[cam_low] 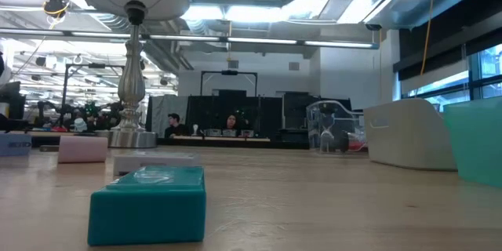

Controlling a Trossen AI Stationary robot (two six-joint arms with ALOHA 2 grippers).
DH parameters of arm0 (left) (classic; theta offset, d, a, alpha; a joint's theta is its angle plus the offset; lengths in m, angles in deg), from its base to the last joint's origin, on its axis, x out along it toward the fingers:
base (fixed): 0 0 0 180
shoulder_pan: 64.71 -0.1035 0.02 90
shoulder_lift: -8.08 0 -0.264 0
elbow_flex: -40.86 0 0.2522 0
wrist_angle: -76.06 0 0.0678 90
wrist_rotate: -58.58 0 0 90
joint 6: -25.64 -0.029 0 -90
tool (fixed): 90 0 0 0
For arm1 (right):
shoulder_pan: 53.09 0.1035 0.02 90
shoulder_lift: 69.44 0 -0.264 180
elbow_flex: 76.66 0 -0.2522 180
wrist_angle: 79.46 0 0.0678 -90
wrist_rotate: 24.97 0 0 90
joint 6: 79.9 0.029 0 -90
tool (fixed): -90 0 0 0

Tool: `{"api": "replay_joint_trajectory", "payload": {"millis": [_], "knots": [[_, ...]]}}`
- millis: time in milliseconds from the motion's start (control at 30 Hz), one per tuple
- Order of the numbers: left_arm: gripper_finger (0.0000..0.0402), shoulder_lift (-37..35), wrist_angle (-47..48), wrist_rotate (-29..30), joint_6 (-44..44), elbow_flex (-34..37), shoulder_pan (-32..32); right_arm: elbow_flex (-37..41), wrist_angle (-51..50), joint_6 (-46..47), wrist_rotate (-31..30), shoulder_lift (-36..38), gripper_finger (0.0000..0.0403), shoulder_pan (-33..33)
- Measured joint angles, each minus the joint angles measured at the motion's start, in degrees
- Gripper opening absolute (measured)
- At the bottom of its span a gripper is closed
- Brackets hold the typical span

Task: Pick & Place Office items
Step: Put the blue hourglass into the transparent bin

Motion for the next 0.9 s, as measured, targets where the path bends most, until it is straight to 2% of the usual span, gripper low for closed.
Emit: {"api": "replay_joint_trajectory", "payload": {"millis": [267, 500, 700, 900], "knots": [[0.0203, 1.82, -5.66, -9.58, -4.25, 0.0, -0.3, 0.0, -0.04, 2.13, -2.19, 0.0, 0.0334, 0.88], [0.0203, 3.84, -9.15, -11.71, -4.24, 0.0, -1.49, 0.0, 0.05, 3.54, -5.78, 0.0, 0.0364, 1.53], [0.0203, 6.13, -11.58, -12.83, -4.23, 0.0, -3.59, 0.0, 0.05, 2.67, -8.09, -0.04, 0.0366, 3.58], [0.0203, 8.67, -12.4, -16.9, -4.2, -1.83, -5.5, 0.0, 0.12, 2.02, -9.28, -0.04, 0.0366, 4.67]]}}
